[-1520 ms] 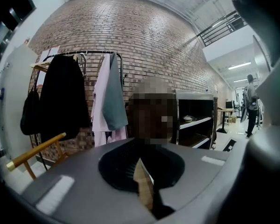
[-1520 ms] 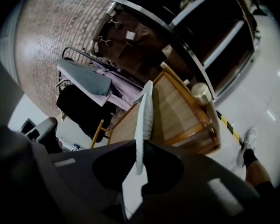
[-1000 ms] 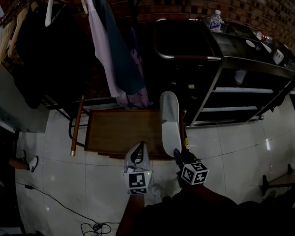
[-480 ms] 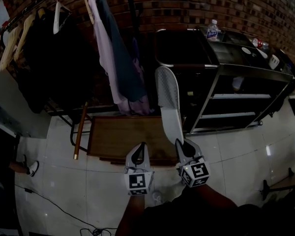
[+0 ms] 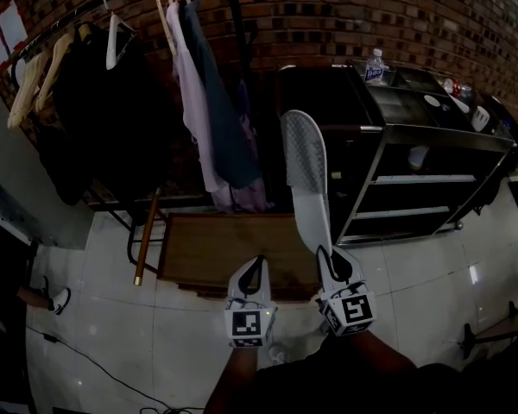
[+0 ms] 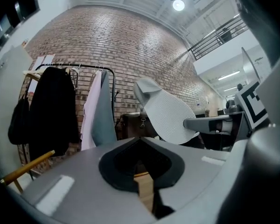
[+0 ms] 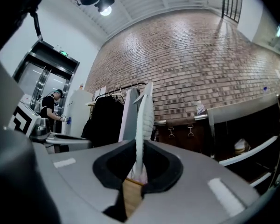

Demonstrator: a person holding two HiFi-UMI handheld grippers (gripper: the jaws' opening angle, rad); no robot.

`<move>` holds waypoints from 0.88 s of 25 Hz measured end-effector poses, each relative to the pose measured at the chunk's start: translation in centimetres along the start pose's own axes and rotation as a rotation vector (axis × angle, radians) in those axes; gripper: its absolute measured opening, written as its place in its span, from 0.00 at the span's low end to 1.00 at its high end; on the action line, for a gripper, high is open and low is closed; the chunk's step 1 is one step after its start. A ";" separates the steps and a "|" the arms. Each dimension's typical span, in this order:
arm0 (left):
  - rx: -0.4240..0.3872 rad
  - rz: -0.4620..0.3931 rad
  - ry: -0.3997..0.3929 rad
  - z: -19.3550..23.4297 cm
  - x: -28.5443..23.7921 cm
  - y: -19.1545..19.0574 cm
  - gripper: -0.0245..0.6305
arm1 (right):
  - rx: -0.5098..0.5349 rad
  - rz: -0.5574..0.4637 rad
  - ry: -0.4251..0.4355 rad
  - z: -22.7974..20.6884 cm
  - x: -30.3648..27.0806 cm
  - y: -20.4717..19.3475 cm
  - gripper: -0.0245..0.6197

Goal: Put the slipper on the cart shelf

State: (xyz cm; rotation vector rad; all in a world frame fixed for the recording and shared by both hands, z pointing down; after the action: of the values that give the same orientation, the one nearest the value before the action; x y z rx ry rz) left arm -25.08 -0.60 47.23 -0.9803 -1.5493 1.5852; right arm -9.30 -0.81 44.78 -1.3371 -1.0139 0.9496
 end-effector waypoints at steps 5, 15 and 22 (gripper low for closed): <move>0.002 -0.002 0.025 0.1 0.0 0.5 0.06 | 0.011 0.007 -0.002 -0.2 0.4 0.4 0.10; -0.015 -0.035 -0.012 -1.9 -1.1 1.5 0.06 | 0.090 0.006 -0.016 -1.1 1.9 0.6 0.10; -0.017 -0.017 -0.056 -5.1 -3.3 0.9 0.06 | 0.062 0.054 -0.067 -5.1 3.4 -0.9 0.10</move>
State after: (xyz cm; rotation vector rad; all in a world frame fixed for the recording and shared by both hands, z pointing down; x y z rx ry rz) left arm -19.00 -1.16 46.49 -0.9363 -1.6073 1.6030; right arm -3.48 0.87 45.95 -1.2940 -0.9956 1.0644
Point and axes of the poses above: the fingertips, and each gripper's own axes: x backward along the fingers, z to its left, y out of its top, the point moved 3 cm from there along x, backward along the fingers, and after that the axes turned 5 degrees about -y, right-handed, at the moved point
